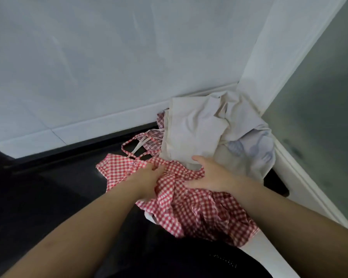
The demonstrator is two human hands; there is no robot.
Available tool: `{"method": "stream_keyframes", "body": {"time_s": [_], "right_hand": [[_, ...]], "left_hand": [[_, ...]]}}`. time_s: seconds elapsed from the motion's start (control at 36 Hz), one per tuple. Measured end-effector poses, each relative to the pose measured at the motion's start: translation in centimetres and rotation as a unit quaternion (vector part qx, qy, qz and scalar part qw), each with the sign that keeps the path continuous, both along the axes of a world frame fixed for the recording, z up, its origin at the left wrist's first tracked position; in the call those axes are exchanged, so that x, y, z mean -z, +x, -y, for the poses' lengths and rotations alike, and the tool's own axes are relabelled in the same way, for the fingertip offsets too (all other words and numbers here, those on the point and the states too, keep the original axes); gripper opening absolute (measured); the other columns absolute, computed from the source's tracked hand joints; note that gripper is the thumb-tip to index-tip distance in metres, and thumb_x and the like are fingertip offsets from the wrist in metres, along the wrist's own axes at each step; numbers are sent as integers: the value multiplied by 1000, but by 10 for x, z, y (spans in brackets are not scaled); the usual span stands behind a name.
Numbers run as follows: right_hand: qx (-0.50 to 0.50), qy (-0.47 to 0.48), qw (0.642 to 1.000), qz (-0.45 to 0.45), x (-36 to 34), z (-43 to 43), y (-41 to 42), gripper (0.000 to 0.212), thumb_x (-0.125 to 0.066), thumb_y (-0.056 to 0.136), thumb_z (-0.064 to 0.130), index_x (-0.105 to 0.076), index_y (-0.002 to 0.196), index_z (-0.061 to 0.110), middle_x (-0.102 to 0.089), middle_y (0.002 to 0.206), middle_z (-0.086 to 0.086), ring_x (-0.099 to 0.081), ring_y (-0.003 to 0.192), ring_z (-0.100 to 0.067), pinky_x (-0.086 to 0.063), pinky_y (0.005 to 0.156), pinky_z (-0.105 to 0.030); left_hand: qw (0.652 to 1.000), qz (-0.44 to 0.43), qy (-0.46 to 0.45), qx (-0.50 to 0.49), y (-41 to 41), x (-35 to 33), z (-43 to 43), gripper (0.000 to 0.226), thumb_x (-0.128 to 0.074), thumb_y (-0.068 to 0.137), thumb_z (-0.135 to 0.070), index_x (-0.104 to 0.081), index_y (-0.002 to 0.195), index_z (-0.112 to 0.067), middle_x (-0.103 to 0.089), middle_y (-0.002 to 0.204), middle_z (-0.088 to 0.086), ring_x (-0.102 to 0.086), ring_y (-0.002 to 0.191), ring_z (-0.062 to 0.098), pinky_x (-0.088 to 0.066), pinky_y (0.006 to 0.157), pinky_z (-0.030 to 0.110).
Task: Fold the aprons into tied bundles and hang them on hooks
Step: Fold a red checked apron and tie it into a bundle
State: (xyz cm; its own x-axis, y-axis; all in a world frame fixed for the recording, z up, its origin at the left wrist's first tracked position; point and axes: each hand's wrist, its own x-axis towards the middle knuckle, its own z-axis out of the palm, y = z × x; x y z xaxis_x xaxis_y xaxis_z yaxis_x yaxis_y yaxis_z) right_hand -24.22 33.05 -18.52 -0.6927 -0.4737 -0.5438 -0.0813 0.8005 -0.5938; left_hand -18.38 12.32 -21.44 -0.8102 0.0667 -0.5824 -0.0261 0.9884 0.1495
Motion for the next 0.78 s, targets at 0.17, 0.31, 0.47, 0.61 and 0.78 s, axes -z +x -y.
{"method": "stream_keyframes", "body": {"time_s": [0.17, 0.31, 0.47, 0.61, 0.78], "right_hand": [[-118, 50, 991, -23, 0, 20, 3, 75, -74, 78, 32, -35, 142, 24, -48, 135, 8, -48, 121, -14, -33, 105, -28], [-40, -10, 994, -100, -19, 52, 8, 29, -41, 99, 35, -62, 105, 15, -63, 103, 2, -58, 96, -17, -41, 82, -27], [51, -115, 977, -170, -54, 94, 17, 31, -53, 94, 38, -64, 104, 11, -64, 97, 1, -57, 88, -15, -39, 70, -23], [233, -211, 936, -156, -67, 141, 51, 35, -53, 94, 38, -63, 103, 7, -66, 97, -3, -61, 91, -19, -46, 78, -31], [213, -236, 947, -49, -69, 186, 109, 20, -57, 93, 35, -60, 107, 21, -64, 105, 5, -60, 96, -15, -45, 86, -29]], "left_hand": [[962, -135, 196, -130, 1, -28, 21, 20, -54, 97, -27, -67, 106, -15, -67, 101, 1, -58, 93, 18, -45, 89, 31], [802, -261, 432, -320, 8, -56, 48, 22, -53, 98, -13, -69, 90, -26, -69, 90, -5, -62, 83, 9, -48, 80, 21], [652, -353, 497, -450, 23, -83, 101, 26, -49, 99, -6, -65, 85, -21, -69, 69, -9, -63, 65, 8, -55, 69, 27], [637, -394, 439, -495, 70, -104, 169, 23, -43, 100, -20, -60, 86, -28, -67, 94, 0, -64, 99, 27, -52, 91, 48], [721, -362, 344, -480, 122, -106, 221, 17, -41, 99, -22, -57, 94, -17, -63, 97, 6, -59, 98, 27, -46, 90, 44]]}}
